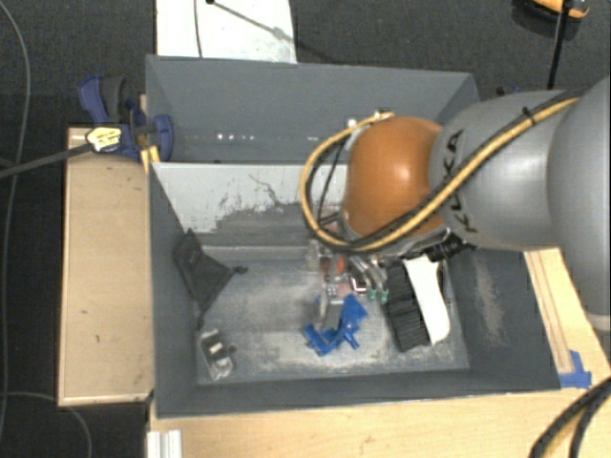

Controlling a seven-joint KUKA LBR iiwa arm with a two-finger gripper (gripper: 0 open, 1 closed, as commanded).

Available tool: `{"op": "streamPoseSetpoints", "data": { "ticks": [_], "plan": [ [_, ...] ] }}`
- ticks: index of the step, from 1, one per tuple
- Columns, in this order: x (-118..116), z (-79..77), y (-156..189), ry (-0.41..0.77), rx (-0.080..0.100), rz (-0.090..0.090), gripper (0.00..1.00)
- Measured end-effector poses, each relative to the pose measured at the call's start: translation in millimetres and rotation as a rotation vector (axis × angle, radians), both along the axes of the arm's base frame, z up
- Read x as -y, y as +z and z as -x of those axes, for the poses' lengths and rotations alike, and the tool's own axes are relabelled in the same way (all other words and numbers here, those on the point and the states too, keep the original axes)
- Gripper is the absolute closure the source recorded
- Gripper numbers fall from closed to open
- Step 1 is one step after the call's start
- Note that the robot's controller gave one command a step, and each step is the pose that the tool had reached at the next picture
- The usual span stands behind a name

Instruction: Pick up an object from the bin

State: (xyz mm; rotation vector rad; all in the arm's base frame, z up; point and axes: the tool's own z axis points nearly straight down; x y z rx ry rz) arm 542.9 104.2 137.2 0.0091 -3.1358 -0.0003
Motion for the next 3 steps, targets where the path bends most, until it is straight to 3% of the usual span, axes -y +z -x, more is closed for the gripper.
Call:
{"op": "streamPoseSetpoints", "data": {
  "ticks": [1, 2, 3],
  "plan": [
    [0, -1.8, 5, -0.003, 0.008, -0.001, 0.00],
    [13, 5.0, -14, 0.067, 0.011, -0.003, 0.00],
    [36, 20.6, -32, 0.053, 0.006, -0.001, 0.00]
  ]
}}
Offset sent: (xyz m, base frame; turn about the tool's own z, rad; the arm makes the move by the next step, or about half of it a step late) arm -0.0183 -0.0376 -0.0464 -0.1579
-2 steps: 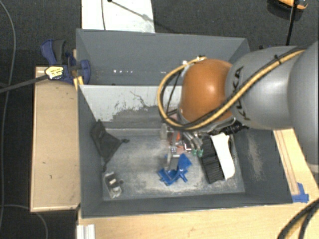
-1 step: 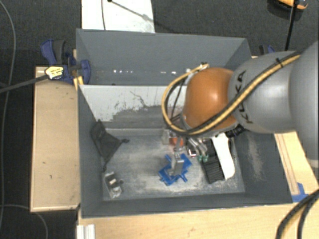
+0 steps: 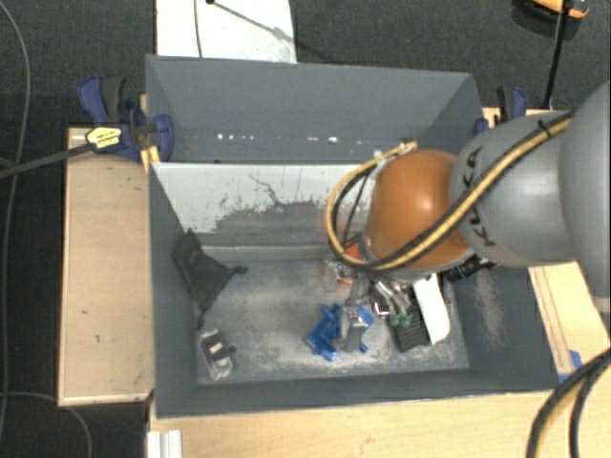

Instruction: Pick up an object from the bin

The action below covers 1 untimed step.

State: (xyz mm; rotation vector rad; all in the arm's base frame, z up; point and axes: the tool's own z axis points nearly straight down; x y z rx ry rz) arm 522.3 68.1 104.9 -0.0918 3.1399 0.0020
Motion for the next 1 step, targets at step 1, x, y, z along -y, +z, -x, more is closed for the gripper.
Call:
{"op": "streamPoseSetpoints", "data": {
  "ticks": [1],
  "plan": [
    [1.6, 1.5, -32.7, -0.048, 0.004, -0.005, 1.00]
  ]
}}
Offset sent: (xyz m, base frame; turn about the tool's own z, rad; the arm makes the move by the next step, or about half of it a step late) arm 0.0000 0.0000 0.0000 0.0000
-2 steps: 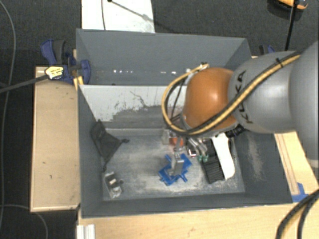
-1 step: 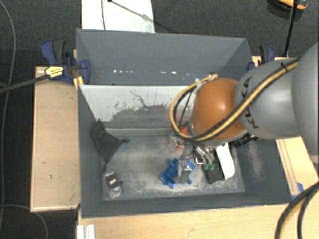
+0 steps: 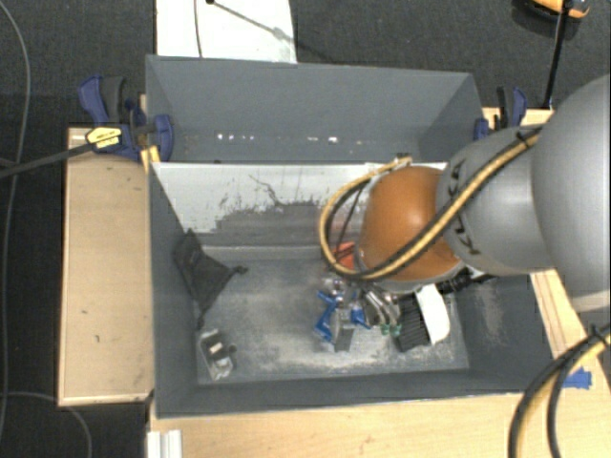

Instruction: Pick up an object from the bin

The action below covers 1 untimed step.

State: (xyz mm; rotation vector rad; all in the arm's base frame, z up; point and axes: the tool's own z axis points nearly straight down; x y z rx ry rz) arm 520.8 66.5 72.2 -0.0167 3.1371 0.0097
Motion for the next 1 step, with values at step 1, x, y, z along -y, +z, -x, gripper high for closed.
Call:
{"op": "streamPoseSetpoints", "data": {
  "ticks": [1],
  "plan": [
    [0.0, 0.0, 0.0, -0.001, 0.000, 0.000, 1.00]
  ]
}}
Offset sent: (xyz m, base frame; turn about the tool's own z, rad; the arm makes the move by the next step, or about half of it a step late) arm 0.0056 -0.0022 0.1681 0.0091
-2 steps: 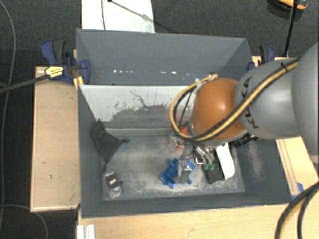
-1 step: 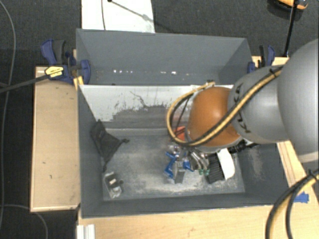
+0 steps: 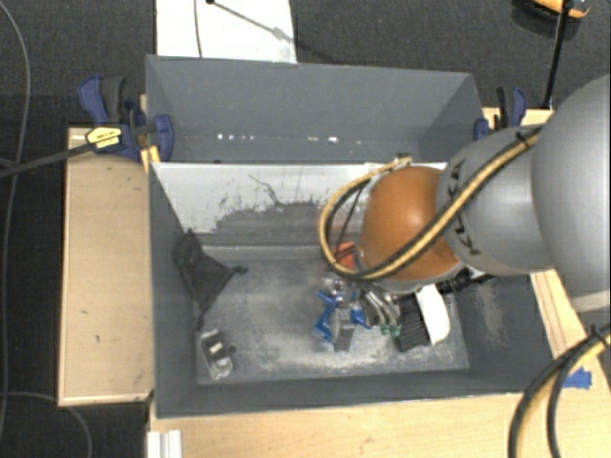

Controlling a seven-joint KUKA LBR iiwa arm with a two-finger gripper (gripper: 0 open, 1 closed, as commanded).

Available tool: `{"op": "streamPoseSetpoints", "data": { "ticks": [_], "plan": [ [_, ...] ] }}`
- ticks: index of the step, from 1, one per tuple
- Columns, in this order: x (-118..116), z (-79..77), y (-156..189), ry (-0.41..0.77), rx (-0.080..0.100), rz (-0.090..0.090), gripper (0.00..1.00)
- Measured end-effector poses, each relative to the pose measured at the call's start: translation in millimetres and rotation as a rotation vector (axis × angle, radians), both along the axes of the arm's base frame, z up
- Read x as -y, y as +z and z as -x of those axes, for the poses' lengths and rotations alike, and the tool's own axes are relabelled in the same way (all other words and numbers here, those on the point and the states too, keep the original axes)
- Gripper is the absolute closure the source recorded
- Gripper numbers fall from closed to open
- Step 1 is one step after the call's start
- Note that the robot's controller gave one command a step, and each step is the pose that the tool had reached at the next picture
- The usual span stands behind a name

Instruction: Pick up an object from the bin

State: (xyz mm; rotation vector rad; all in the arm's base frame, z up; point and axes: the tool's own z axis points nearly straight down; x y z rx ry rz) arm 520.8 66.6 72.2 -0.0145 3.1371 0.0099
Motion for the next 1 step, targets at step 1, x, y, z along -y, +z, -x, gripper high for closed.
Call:
{"op": "streamPoseSetpoints", "data": {
  "ticks": [1],
  "plan": [
    [1.9, -7.8, 172.1, -0.011, 0.010, -0.001, 1.00]
  ]
}}
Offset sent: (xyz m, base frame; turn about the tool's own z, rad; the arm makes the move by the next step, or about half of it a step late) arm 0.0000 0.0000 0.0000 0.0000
